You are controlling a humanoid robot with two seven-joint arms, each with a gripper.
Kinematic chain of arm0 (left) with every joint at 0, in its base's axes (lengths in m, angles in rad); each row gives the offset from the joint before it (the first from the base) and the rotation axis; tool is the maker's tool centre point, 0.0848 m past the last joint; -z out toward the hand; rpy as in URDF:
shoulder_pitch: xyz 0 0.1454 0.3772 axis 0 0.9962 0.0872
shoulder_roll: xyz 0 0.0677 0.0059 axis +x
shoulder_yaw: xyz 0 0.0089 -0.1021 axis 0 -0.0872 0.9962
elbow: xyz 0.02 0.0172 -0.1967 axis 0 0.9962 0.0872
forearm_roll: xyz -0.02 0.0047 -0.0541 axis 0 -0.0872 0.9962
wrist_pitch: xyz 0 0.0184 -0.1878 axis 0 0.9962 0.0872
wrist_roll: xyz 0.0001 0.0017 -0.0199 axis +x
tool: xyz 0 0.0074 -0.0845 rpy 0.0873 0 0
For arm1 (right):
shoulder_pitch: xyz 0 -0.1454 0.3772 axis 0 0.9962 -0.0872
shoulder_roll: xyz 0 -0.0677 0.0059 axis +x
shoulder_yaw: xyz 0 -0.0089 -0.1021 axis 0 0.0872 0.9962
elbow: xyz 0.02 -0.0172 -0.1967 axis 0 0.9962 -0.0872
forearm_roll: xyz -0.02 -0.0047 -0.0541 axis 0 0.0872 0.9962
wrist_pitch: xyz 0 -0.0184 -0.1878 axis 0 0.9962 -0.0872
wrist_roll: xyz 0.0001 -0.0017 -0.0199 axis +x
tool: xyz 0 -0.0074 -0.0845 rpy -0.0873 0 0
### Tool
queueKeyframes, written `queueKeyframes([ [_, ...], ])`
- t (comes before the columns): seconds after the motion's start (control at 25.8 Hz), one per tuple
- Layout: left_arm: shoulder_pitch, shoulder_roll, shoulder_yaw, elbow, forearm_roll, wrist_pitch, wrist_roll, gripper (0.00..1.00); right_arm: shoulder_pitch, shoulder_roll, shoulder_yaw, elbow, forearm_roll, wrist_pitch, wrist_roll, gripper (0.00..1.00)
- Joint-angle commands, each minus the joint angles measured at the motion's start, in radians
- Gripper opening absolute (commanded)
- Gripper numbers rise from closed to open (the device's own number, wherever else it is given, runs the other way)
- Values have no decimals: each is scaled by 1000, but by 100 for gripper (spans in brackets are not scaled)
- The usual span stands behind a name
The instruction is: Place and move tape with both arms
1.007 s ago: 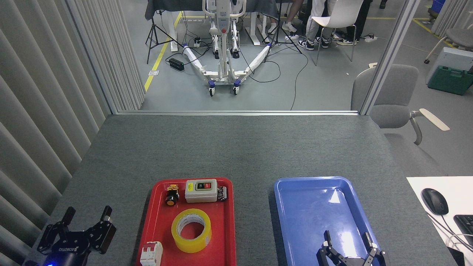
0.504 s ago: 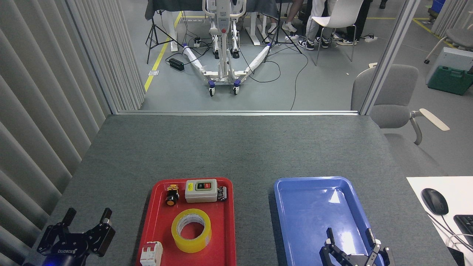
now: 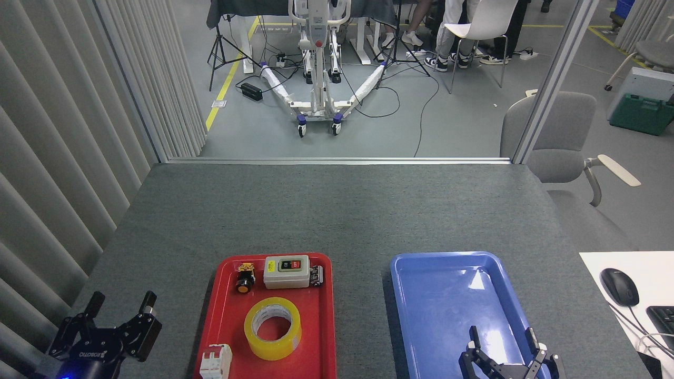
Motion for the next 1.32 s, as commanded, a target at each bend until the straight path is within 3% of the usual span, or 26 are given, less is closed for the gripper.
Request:
queueKeyframes([
  [0.0,0,2,2,-4,0,3,0,100,2,2,14,-4,2,-2,-4,99],
  [0.46,-5,0,0,-2,0,5,-2,100,5,-3,22,-1,0,-1,-4,99],
  [0.58,-66,13,0,-5,0,0,-29,100,5,2,34,-1,2,1,-4,99],
  [0.66,-138,42,-2,-28,2,-4,-135,100,5,4,36,-3,2,1,-4,99],
  [0.77,-201,65,-21,-54,12,-36,-421,100,5,8,36,-1,2,1,-4,99],
  [0.93,-311,183,-175,-45,37,-208,-796,100,-2,-3,33,5,-2,-1,-7,99],
  [1.01,-351,197,-213,-45,40,-317,-835,100,-2,-1,31,5,-14,-4,-10,99],
  [1.12,-429,228,-261,-39,46,-464,-827,100,-4,-9,25,5,-113,-38,-11,99],
  [1.28,-538,220,-431,55,86,-329,-826,100,-7,-10,19,5,-123,-42,-10,99],
])
